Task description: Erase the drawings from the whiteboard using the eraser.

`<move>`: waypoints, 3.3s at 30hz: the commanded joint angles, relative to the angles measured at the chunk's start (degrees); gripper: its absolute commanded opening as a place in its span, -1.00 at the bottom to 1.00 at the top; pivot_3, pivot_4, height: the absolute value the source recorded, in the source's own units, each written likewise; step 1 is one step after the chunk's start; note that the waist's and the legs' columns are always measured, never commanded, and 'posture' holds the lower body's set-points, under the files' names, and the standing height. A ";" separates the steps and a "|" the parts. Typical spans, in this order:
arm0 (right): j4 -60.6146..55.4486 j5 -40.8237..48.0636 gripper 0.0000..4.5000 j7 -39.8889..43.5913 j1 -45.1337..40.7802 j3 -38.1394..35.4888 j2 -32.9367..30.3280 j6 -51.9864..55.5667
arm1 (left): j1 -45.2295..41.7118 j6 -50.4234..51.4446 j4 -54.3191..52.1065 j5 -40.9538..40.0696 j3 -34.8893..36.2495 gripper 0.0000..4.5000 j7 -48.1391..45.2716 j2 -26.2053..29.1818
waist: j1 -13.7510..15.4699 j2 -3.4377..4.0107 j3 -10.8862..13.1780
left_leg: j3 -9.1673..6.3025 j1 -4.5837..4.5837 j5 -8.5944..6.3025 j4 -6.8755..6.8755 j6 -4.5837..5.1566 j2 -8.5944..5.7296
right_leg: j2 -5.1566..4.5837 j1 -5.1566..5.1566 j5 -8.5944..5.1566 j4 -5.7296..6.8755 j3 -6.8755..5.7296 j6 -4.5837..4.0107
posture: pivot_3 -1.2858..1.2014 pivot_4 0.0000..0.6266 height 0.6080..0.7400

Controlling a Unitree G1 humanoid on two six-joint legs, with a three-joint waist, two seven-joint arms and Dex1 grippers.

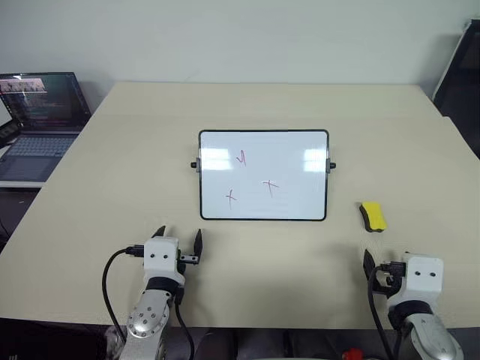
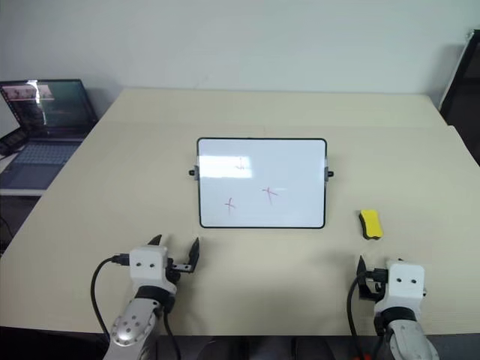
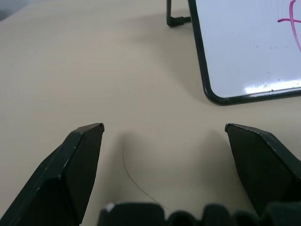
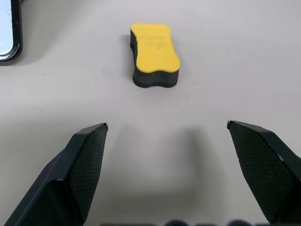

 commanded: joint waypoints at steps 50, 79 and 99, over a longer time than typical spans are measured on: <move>-7.73 7.32 0.99 3.48 -17.31 -13.39 -8.73 25.80 | -34.67 27.13 -5.82 -27.04 -4.02 1.00 -27.58 11.31 | -0.24 -0.22 0.11 | -0.05 -0.01 0.13 0.24 -0.17 -0.02 | 0.07 0.05 0.02 0.25 -0.14 -0.03 | 0.03 -0.52 1.00; 7.66 11.97 0.99 2.36 -41.66 -12.66 -8.99 46.31 | -45.29 7.37 16.45 -16.52 -22.53 1.00 -54.94 14.70 | -0.25 -0.19 0.10 | 0.01 -0.09 0.16 0.39 -0.14 -0.02 | 0.16 -0.07 0.03 0.42 -0.06 -0.04 | 0.03 -0.52 1.00; 11.88 13.14 0.58 0.54 -44.41 -15.49 -5.33 45.91 | -45.06 5.43 18.27 -14.35 -21.27 1.00 -54.67 15.09 | -0.30 -0.19 0.10 | -0.04 -0.14 0.05 0.96 0.09 -0.02 | 0.19 -0.21 0.02 1.12 -0.01 -0.04 | 0.03 -0.52 1.00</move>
